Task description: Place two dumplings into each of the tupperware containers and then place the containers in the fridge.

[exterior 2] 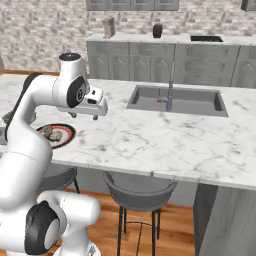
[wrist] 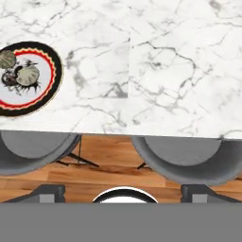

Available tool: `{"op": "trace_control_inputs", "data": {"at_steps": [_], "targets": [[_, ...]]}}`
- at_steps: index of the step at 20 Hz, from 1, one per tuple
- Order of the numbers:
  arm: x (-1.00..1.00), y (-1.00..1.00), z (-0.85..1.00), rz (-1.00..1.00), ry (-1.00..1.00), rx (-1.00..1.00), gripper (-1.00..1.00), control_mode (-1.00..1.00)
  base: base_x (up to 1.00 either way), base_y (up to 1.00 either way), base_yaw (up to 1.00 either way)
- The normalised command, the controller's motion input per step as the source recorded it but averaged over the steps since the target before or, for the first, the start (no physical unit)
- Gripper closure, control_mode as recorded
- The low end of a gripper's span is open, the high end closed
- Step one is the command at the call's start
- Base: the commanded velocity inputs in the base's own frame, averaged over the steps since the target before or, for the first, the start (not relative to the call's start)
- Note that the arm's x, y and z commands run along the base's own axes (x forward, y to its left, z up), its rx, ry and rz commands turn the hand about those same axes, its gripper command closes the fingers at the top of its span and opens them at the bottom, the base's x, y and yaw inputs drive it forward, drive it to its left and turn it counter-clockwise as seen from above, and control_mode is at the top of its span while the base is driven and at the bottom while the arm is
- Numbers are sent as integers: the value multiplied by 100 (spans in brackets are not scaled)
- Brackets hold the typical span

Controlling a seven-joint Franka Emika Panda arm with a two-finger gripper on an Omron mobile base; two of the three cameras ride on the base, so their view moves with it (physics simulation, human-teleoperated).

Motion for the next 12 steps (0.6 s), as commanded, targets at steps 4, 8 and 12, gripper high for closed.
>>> {"op": "trace_control_inputs", "data": {"at_steps": [4, 8, 12], "targets": [[0, 0, 0, 0, 0, 0, -100, 100, 0, 100, 5], [0, 0, 0, 0, 0, 0, -100, 100, 0, 100, 6], [0, 0, 0, 0, 0, 0, -100, 100, 4, 97, 4]]}}
